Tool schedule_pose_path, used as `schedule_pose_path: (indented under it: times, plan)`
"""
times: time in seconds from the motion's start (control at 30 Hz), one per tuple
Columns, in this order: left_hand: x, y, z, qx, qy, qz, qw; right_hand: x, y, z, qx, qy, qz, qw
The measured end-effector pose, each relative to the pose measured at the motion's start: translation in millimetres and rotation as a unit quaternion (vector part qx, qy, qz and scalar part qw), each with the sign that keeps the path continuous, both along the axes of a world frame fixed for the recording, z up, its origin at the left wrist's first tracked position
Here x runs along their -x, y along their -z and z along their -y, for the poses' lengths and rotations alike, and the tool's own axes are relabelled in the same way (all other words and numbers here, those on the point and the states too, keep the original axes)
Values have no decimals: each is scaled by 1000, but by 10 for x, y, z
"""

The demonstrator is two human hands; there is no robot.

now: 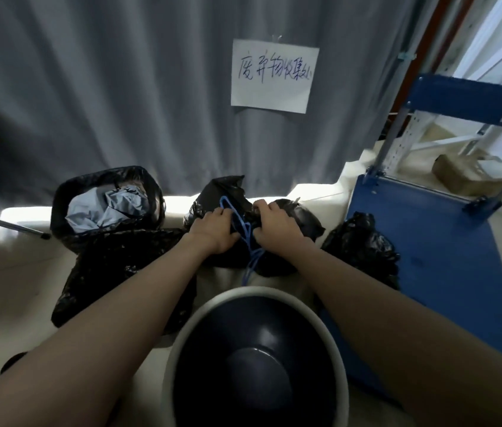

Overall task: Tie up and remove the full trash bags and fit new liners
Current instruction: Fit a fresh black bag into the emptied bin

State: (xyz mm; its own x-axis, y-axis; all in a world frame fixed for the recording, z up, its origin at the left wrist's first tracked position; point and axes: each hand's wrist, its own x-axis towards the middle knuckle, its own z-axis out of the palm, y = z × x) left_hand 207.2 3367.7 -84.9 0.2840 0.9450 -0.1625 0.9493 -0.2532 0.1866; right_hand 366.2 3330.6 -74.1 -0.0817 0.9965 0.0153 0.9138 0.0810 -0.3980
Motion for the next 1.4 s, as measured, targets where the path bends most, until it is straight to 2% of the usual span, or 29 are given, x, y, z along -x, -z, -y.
schedule_pose_path:
  times: [0.2,0.4,0.67,0.9,1.03,1.2,1.3,1.4]
  plan:
    - [-342,-418,452,-10,20,3,1000,-339,-273,586,-7,36,-28,999]
    - [-951,-523,851,9,78,-8,997,-983,-307,1104,14,90,-18,996]
    - [-1729,-233,1185,67,155,-33,985,-1803,65,1532,69,180,-24,981]
    - [-2147,123,1191,88,165,-38,982,-2108,487,1532,71,199,-32,977]
    - [-2351,315,1057,104,156,-16,982,-2186,628,1459,98,176,-18,979]
    - [-2595,515,977,164,124,36,978,-2211,735,1446,166,169,4,971]
    - [-2669,543,1006,153,116,57,980,-2240,734,1459,165,180,2,970]
    - [-2697,441,1031,117,122,129,977,-2266,664,1492,126,212,-24,969]
